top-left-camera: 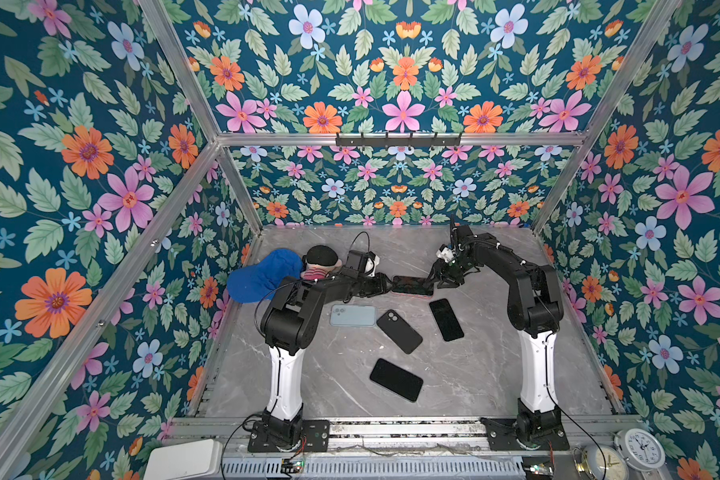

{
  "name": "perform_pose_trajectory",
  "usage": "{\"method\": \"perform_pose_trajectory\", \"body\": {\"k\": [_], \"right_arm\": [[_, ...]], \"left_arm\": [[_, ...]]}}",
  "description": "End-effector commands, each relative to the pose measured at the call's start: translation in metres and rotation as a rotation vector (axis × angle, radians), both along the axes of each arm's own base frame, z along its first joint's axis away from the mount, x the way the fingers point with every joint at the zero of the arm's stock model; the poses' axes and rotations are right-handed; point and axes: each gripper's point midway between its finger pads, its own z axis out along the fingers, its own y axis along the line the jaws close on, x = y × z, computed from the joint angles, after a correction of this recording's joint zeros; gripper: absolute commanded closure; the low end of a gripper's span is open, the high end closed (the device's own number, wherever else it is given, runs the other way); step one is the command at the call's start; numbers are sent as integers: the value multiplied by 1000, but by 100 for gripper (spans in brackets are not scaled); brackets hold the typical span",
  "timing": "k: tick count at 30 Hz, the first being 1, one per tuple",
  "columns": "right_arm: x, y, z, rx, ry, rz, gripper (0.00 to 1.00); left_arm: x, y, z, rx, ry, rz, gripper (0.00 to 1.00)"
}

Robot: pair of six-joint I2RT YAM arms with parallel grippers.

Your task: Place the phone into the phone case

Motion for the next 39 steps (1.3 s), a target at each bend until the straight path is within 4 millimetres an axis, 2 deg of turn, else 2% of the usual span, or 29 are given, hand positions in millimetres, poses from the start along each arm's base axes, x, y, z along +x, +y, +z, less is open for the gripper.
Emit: {"method": "perform_pose_trajectory", "body": {"k": [1,4,15,30,33,39], "right_arm": [[-7,-7,-3,-34,-7,-23,49],[-12,-3,-8,-20,-20,-37,50],[-11,5,-31,14,-9,-33,49],[-2,37,-30,4,-24,49,53],[-2,33,-28,-24,-28,51,53],[-3,7,-17,-125,-60,42,45]], "left_arm": [[-1,-5,3,-8,-16,-25,52],[-5,-10,-1,-8,-6,-37,52],[-11,-18,-6,-3,6,-64,53],[-21,-19,0,-5,4,-72,53],[-23,-16,1,-3,2,-69,53],[-21,3,-1,-5,-2,-22,53]]}}
